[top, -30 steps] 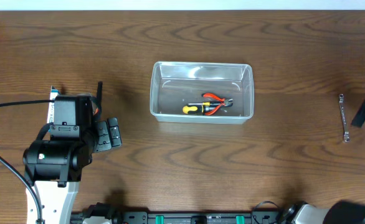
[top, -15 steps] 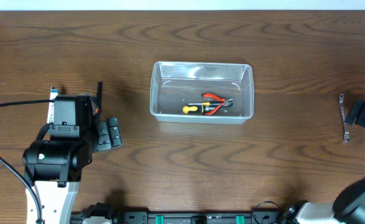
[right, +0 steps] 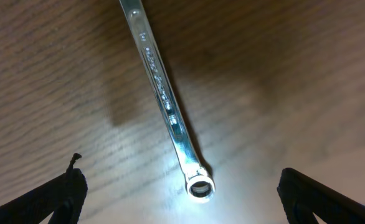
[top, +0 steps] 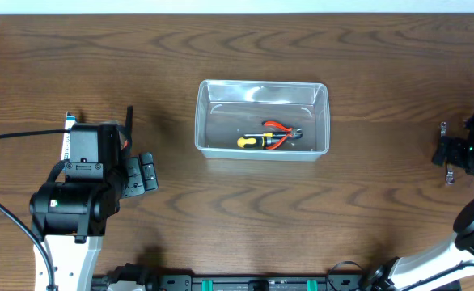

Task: Pack container
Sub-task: 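Move right gripper to the silver wrench and grasp it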

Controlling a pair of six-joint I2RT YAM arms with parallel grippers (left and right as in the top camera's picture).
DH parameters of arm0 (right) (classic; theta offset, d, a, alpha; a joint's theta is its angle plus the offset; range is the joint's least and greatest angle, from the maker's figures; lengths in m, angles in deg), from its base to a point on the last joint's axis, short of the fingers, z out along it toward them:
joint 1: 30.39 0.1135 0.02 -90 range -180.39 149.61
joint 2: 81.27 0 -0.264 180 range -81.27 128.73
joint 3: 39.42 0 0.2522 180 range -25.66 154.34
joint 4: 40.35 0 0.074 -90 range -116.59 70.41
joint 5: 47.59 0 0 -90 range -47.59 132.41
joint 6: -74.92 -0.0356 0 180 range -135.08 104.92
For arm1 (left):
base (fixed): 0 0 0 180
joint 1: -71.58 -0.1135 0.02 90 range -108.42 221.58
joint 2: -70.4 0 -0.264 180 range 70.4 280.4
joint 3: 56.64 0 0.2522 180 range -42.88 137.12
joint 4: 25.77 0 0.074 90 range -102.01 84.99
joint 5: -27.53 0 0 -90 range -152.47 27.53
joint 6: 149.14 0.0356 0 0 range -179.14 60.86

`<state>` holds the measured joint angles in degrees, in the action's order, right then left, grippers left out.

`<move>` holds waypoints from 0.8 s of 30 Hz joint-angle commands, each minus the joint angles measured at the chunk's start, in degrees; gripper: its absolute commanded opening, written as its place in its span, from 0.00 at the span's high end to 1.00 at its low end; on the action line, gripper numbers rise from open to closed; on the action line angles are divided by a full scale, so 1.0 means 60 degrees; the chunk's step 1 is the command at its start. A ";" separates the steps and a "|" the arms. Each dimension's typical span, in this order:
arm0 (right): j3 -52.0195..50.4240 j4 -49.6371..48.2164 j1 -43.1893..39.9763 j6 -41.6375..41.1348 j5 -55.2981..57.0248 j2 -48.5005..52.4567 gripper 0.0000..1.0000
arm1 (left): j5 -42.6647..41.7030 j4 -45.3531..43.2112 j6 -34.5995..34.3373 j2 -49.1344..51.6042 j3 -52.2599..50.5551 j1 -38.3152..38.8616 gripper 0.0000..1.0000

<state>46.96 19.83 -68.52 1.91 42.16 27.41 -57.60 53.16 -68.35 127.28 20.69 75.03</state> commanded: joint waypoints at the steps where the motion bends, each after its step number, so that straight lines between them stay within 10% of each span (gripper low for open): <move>1: -0.0025 -0.0120 -0.0069 0.0506 -0.0178 0.0455 0.01 | 0.0022 0.0018 -0.0127 -0.0004 0.0178 0.0022 0.02; 24: -0.0040 -0.0393 -0.0069 0.0958 -0.0787 0.1446 0.15 | 0.0022 0.0022 -0.0131 -0.0004 0.0178 0.0022 0.02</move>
<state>47.46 16.55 -68.52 7.70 39.49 32.74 -57.60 53.16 -68.37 127.28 20.69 75.03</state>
